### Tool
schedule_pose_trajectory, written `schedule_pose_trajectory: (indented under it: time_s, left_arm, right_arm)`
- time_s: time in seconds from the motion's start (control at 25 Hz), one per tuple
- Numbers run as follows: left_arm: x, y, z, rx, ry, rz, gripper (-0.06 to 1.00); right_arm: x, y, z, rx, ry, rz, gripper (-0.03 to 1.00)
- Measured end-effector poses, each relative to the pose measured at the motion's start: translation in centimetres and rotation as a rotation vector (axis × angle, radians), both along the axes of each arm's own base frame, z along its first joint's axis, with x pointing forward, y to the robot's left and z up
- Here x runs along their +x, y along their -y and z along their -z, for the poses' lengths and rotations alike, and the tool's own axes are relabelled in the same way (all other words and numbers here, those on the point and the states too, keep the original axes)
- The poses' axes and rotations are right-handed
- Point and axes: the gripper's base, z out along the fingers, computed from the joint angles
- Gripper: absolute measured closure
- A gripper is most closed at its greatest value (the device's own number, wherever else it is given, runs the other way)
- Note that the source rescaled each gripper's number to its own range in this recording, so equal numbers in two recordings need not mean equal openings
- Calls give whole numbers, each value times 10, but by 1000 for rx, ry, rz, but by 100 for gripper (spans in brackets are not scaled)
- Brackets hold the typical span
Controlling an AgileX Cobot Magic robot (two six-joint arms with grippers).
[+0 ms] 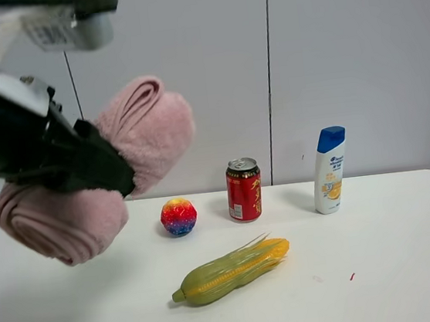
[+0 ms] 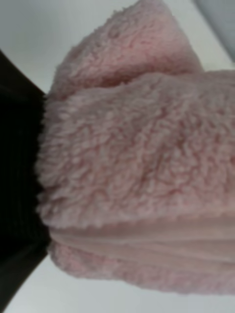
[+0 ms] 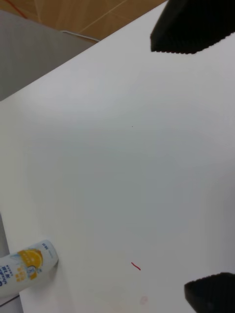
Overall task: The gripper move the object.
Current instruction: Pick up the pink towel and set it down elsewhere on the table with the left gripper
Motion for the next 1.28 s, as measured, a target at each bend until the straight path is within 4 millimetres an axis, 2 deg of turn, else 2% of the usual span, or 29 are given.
schedule_pose_trajectory:
  time_s: [0.12,0.24,0.68,0.8,0.92,1.04,1.28]
  left_arm:
    - [-6,25,-30,-57,62,87,94]
    - [-7,51,-51,-98,100,151,94]
    - [23,158,-79,-166,64,264,94]
    - [33,182,-79,-238,4,251,94]
    - [41,200,-70,-326,-117,207,94]
    - [47,214,-51,-380,-235,164,94]
    - [61,233,-10,-426,-354,91,94]
  right_arm:
    - [0,0,0,0,0,0,-3]
    - [0,0,0,0,0,0,-3]
    - [0,0,0,-1,0,0,-3]
    - [0,0,0,-1,0,0,-3]
    - [0,0,0,-1,0,0,-3]
    - [0,0,0,-1,0,0,-3]
    - [0,0,0,-1,0,0,-3]
